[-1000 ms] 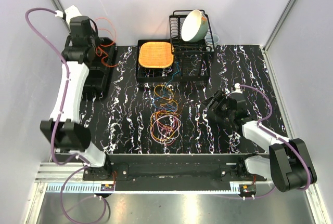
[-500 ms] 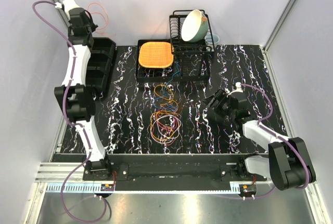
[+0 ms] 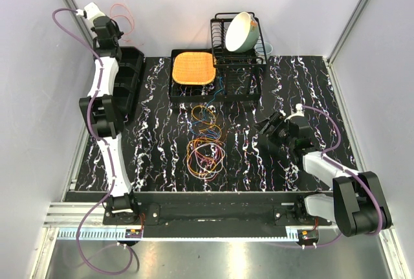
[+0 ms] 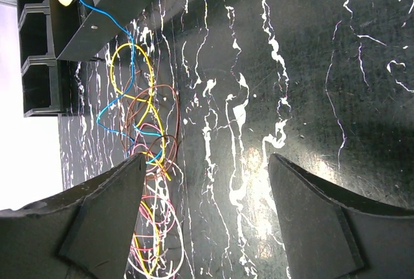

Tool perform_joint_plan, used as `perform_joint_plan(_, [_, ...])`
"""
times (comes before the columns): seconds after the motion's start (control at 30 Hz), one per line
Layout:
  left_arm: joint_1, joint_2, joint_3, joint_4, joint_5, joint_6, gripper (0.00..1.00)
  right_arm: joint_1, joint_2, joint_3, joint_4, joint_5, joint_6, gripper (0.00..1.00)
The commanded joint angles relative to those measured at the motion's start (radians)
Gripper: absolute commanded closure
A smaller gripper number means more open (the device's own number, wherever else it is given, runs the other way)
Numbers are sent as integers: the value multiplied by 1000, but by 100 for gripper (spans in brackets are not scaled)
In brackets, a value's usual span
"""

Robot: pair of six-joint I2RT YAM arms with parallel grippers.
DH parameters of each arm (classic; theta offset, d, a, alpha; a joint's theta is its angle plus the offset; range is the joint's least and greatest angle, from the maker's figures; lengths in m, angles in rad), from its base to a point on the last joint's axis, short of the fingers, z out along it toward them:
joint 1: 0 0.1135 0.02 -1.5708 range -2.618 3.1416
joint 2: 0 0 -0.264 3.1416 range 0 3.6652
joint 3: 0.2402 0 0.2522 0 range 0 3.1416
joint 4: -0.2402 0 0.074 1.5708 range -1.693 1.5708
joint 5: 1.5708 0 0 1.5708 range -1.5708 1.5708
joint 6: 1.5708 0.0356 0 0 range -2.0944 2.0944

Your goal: Untangle the cables

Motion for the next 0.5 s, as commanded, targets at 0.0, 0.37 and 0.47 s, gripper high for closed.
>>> perform_joint_plan(0.0, [8, 28, 39, 135, -27, 21, 100, -11, -11, -2, 61, -24, 7, 18])
perform_joint_plan(0.37, [31, 72, 45, 167, -37, 1, 100, -18, -7, -2, 63, -30, 12, 18])
perform_joint_plan(0.47, [31, 65, 30, 167, -76, -16, 37, -18, -7, -2, 64, -30, 13, 19])
